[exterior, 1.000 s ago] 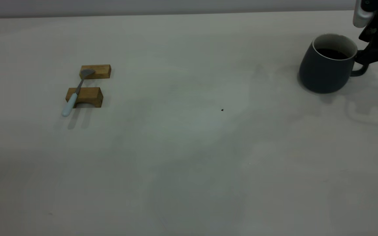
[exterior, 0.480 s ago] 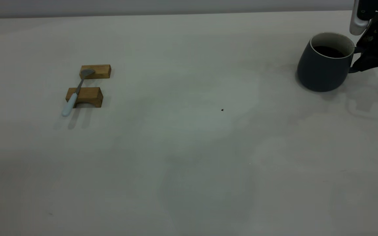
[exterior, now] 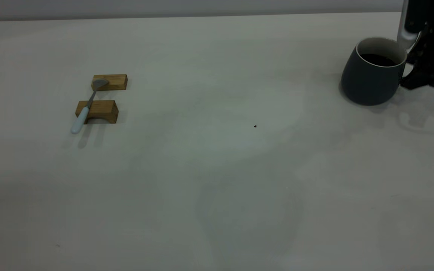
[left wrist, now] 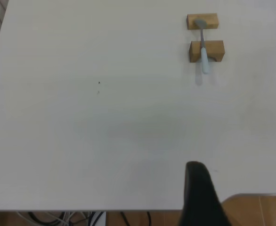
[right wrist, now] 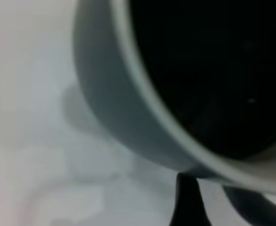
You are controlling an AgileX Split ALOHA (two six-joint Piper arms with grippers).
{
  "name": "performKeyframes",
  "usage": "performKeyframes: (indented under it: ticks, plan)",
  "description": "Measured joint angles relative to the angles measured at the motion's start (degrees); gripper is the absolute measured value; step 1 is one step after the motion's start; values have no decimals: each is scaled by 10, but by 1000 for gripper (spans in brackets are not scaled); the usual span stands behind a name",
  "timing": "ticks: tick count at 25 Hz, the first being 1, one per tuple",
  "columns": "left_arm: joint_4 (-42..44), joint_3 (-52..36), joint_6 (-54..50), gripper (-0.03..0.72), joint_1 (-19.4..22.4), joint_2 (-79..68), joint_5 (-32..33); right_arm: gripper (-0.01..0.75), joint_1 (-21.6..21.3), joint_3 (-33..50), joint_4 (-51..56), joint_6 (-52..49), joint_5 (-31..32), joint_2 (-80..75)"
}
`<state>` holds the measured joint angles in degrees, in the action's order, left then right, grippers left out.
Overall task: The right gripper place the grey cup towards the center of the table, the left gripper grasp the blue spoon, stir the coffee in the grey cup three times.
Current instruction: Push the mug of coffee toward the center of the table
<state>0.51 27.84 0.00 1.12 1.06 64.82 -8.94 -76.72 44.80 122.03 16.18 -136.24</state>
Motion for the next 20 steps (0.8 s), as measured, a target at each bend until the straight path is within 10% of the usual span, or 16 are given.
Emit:
performKeyframes:
  ticks: [12,20]
  plan:
    - [0,0,0,519,0,0,0,213,4,0,0,0,-3,-1]
    - [0,0,0,519,0,0,0,191,21,0,-1,0,-3,-1]
